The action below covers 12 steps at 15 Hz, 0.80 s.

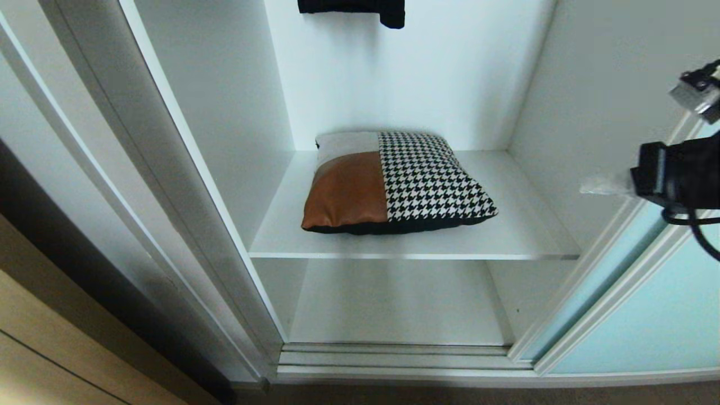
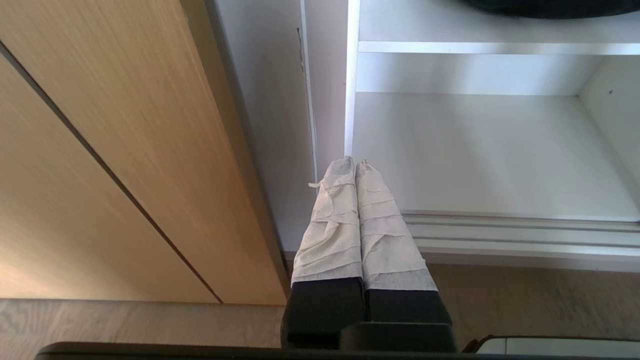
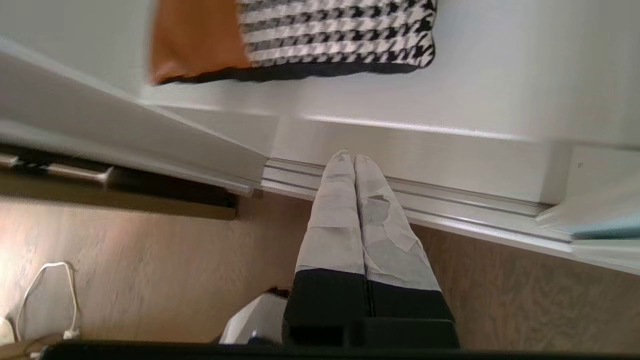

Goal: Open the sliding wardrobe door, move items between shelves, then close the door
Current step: Place the pillow on the higher shelf

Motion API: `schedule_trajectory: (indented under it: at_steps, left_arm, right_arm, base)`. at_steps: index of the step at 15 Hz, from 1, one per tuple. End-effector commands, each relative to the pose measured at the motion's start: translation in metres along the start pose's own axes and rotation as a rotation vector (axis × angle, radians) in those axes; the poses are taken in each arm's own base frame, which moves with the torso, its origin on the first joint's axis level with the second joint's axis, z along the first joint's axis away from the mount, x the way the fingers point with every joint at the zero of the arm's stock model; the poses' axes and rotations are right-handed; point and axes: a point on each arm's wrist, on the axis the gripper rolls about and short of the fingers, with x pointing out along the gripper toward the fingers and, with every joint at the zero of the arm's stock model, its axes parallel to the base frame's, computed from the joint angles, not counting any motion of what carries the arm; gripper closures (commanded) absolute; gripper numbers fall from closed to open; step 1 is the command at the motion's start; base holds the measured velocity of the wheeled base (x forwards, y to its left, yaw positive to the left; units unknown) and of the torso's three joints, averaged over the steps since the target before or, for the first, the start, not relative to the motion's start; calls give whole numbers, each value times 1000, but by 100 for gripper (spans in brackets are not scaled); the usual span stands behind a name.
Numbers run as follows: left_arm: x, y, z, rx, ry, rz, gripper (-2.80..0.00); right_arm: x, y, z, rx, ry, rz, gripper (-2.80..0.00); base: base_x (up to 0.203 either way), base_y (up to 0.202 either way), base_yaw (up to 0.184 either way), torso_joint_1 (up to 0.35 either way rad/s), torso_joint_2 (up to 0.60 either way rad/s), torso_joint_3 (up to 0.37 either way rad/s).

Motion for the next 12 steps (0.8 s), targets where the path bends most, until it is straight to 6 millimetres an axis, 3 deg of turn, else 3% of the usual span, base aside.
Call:
schedule_trajectory:
  at_steps: [1, 2, 3, 7, 12]
  left_arm:
    - [0, 0, 0, 0, 1, 0, 0]
    - [0, 0, 0, 0, 1, 1, 0]
    - [0, 0, 0, 0, 1, 0, 0]
    - [0, 0, 0, 0, 1, 0, 0]
    - [0, 0, 0, 0, 1, 0, 0]
  right_arm:
    - [59, -18, -7, 43, 109, -26, 0]
    - [72, -18, -5, 64, 111, -26, 0]
    - [82, -15, -2, 91, 107, -21, -280]
    - [129, -20, 7, 183, 91, -56, -280]
    - [196, -48, 1, 229, 68, -76, -280]
  base:
    - [0, 0, 0, 0, 0, 0]
    - [0, 0, 0, 0, 0, 0]
    - [0, 0, 0, 0, 0, 0]
    - [0, 0, 0, 0, 0, 0]
    - [0, 0, 0, 0, 0, 0]
